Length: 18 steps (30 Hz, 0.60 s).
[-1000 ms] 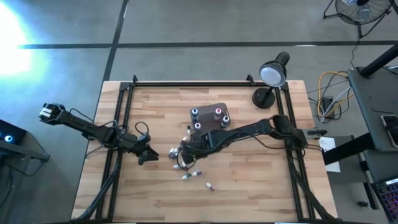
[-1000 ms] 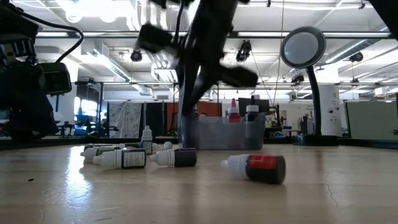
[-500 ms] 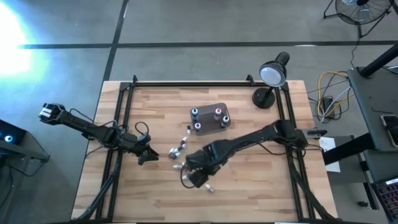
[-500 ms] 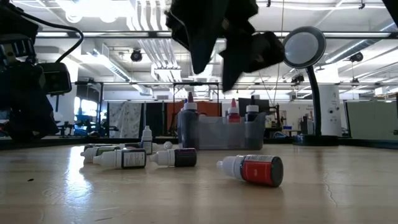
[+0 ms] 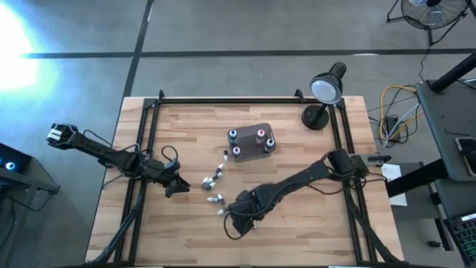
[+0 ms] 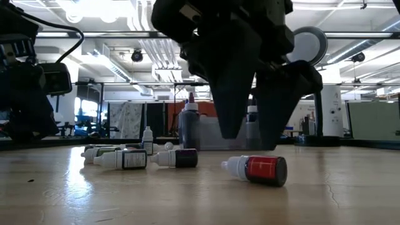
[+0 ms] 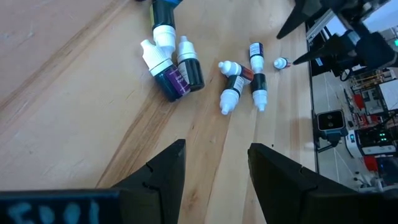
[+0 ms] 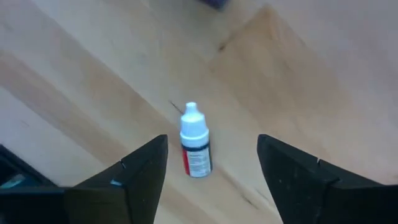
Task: Pick & Place food coloring
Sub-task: Put the small dark green food coloring bottle into the black transparent bin
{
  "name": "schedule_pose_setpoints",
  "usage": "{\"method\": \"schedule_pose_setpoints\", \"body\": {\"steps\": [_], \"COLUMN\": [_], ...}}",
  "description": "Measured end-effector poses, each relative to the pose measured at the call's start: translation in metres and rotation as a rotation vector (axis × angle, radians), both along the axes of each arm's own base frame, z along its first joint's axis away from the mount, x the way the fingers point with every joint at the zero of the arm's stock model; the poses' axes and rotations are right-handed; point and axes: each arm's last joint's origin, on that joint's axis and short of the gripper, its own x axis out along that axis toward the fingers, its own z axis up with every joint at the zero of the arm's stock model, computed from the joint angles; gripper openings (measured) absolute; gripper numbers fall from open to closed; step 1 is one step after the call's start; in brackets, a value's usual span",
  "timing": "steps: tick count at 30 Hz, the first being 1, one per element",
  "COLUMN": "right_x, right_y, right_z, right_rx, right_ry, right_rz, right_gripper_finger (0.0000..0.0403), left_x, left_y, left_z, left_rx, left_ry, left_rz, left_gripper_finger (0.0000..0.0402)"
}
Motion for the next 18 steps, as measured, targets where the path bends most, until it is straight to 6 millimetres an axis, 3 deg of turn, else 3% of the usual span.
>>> {"method": "schedule_pose_setpoints", "body": {"steps": [11, 18], "right_x": [0.016, 0.015], "right_y": [0.014, 0.018], "right_z": [-0.014, -0.024], "right_rx": [-0.013, -0.055], "right_ry": [-0.009, 0.051], "right_rz": [0.104, 0.126], "right_gripper_finger": [0.0231, 0.0197], "left_x": [0.0, 0.0], "left_y": [0.0, 0.0], "left_z": [0.0, 0.0], "left_rx": [0.0, 0.0], "left_ry": [0.0, 0.0], "left_rz": [0.0, 0.0], "left_gripper_finger": [0.0151, 0.0151]}}
